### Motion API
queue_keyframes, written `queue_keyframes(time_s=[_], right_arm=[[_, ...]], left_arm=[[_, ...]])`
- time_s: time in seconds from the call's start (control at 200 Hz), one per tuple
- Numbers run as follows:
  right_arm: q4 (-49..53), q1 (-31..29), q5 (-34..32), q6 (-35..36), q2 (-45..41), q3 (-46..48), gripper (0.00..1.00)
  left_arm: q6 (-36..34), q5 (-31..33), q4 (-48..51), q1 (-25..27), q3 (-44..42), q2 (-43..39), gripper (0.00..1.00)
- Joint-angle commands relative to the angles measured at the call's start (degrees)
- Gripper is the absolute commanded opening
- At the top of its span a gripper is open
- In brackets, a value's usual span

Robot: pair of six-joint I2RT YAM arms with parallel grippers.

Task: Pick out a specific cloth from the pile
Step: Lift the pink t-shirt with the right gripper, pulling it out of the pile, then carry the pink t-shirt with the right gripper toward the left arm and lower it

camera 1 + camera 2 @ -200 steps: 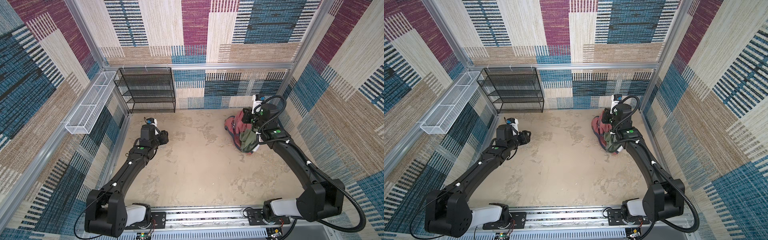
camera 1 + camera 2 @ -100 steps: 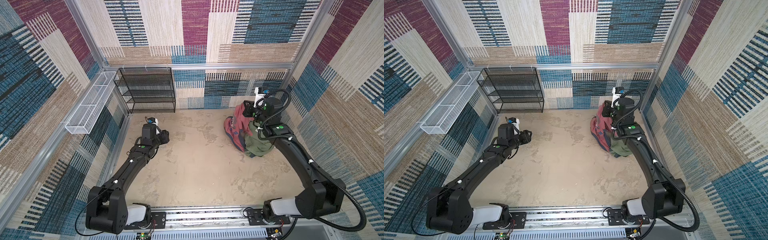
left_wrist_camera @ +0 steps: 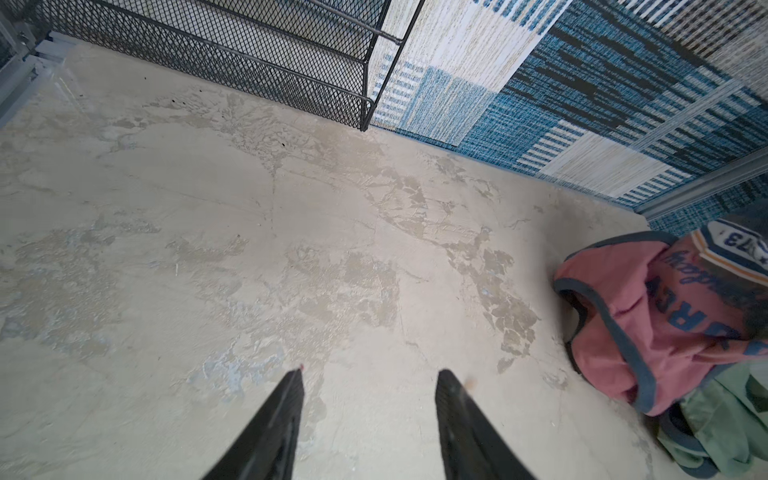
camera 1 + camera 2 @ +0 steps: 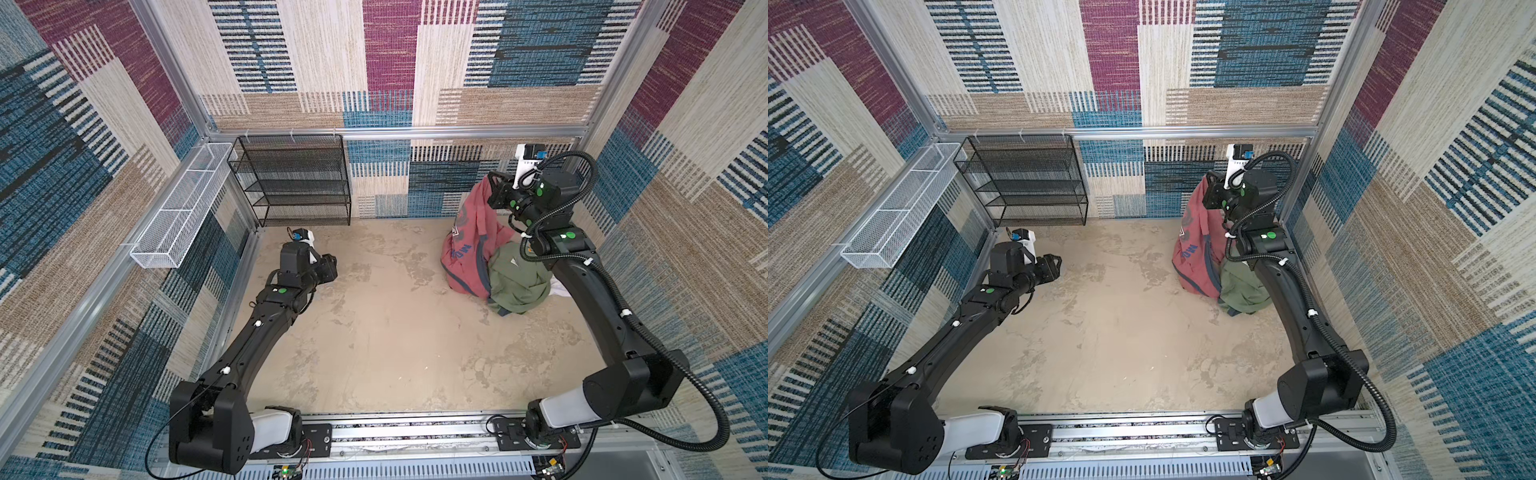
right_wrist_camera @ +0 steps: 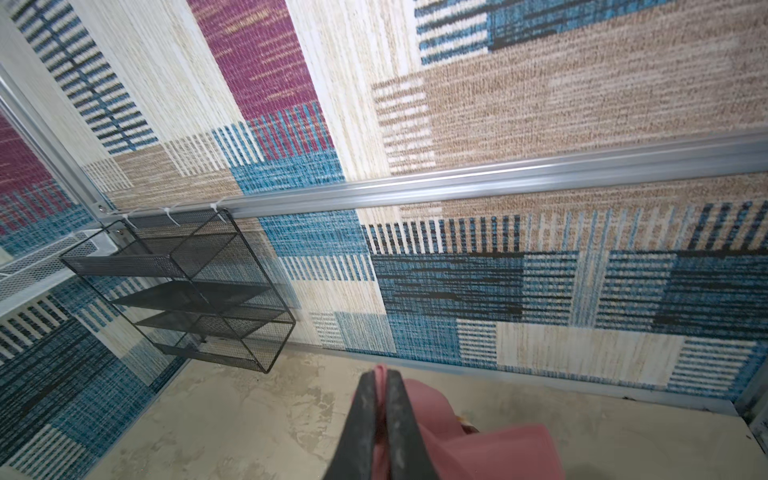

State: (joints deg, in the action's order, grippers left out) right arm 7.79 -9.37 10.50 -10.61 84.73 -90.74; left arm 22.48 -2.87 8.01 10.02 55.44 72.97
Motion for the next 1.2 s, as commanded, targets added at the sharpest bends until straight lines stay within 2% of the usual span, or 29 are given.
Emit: queue_keyframes(time_s=[0.0,0.351,0.676,0.866,1.192], right_arm=[[-1.8,0.0,4.4,-1.0,0.9,-3.4,0.0],[1.8,-0.9,15.7,-3.2,6.2,-16.5,0.0],[9.7,-9.6,15.8,1.0,14.1,-33.8,0.0],[11.2,-14.3,19.6,1.2,18.6,-40.2,0.0],[13.2,-22.5,20.6,1.6,27.7,-51.1,0.0]], left_arm=[[-0.6,1.4,1.3,0.0,0.3,-1.5,0.55],[-1.6,2.7,3.9,0.0,-0.1,-5.6,0.55],[-1.8,4.4,8.1,0.0,0.2,-10.3,0.55],[-2.2,8.0,14.0,0.0,1.8,-13.7,0.55],[-2.1,11.5,24.8,0.0,6.8,-18.7,0.55]])
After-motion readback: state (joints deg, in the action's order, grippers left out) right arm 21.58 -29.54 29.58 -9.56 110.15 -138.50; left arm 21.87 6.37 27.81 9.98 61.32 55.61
